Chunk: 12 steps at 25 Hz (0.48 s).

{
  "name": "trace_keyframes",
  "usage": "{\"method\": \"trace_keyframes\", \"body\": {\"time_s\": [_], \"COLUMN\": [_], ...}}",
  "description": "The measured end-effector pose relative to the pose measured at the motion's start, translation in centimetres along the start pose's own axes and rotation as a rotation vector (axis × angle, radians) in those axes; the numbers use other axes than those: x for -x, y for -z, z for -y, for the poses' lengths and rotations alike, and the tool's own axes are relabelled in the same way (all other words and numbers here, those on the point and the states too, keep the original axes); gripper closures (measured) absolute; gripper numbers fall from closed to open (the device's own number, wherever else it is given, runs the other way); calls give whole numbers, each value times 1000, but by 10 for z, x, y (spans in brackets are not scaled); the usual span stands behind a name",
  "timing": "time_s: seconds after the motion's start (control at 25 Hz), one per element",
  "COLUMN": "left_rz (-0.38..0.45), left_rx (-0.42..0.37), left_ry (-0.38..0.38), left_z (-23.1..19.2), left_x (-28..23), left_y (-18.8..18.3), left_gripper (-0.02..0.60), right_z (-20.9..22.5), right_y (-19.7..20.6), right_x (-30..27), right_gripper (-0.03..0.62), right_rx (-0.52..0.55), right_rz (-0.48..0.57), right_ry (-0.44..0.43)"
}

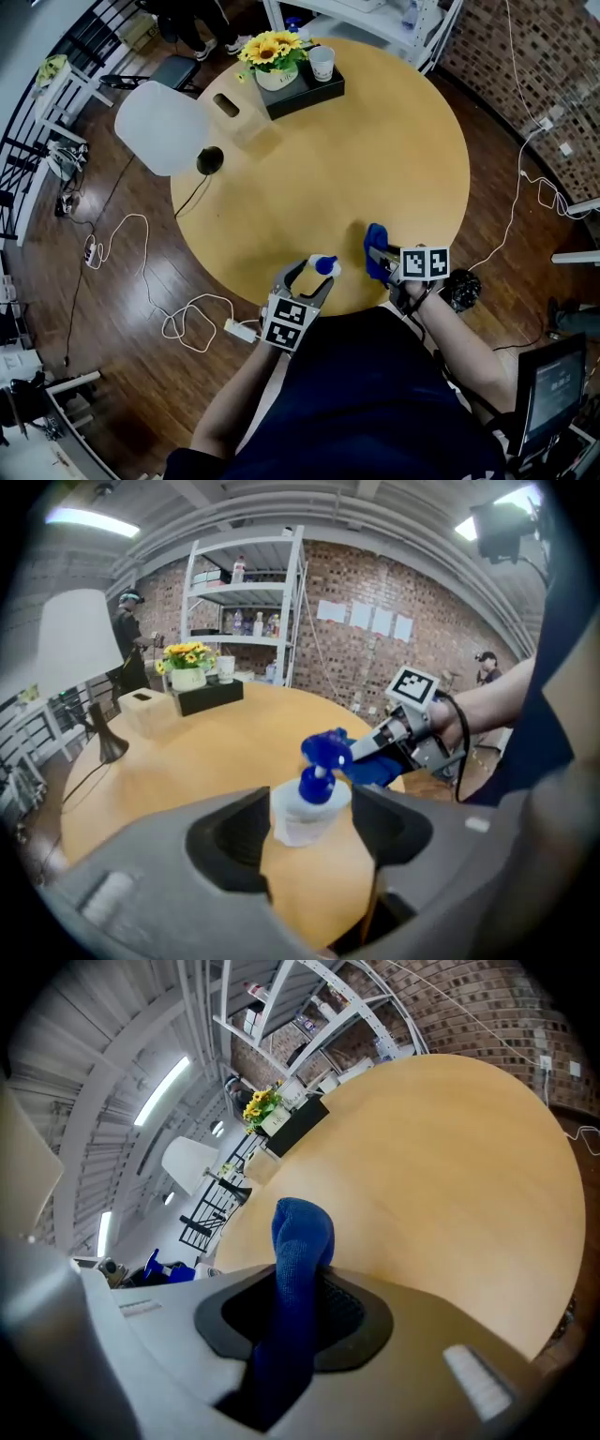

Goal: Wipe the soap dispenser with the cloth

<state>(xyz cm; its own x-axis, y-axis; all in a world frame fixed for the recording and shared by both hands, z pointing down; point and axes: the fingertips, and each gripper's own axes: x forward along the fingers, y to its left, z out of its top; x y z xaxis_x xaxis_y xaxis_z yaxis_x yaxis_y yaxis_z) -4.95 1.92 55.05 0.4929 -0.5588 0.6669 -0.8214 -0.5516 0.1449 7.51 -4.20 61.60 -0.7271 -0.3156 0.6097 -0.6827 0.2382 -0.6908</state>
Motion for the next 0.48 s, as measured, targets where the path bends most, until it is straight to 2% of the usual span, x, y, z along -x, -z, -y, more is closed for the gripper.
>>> {"method": "trace_keyframes", "body": {"time_s": [0.12,0.2,0.32,0.48], "left_rz": [-62,-73,-49,-3], "left_rx": [99,149,142,112], "left_ry": [4,10,-50,-83], "left_z": [4,10,10,10], "left_x": [-6,-22,-47,-70], "left_y": [24,29,27,11], "left_gripper": [303,276,217,210], "right_z": [2,2,0,-2], "right_y": [8,11,14,15], "right_x": [3,4,4,6], "right_gripper": [497,497,497,499], "right_rx": [-4,-6,-6,-3], "right_rz": [-5,-12,-19,-16], "right_ry": [6,13,13,10]}}
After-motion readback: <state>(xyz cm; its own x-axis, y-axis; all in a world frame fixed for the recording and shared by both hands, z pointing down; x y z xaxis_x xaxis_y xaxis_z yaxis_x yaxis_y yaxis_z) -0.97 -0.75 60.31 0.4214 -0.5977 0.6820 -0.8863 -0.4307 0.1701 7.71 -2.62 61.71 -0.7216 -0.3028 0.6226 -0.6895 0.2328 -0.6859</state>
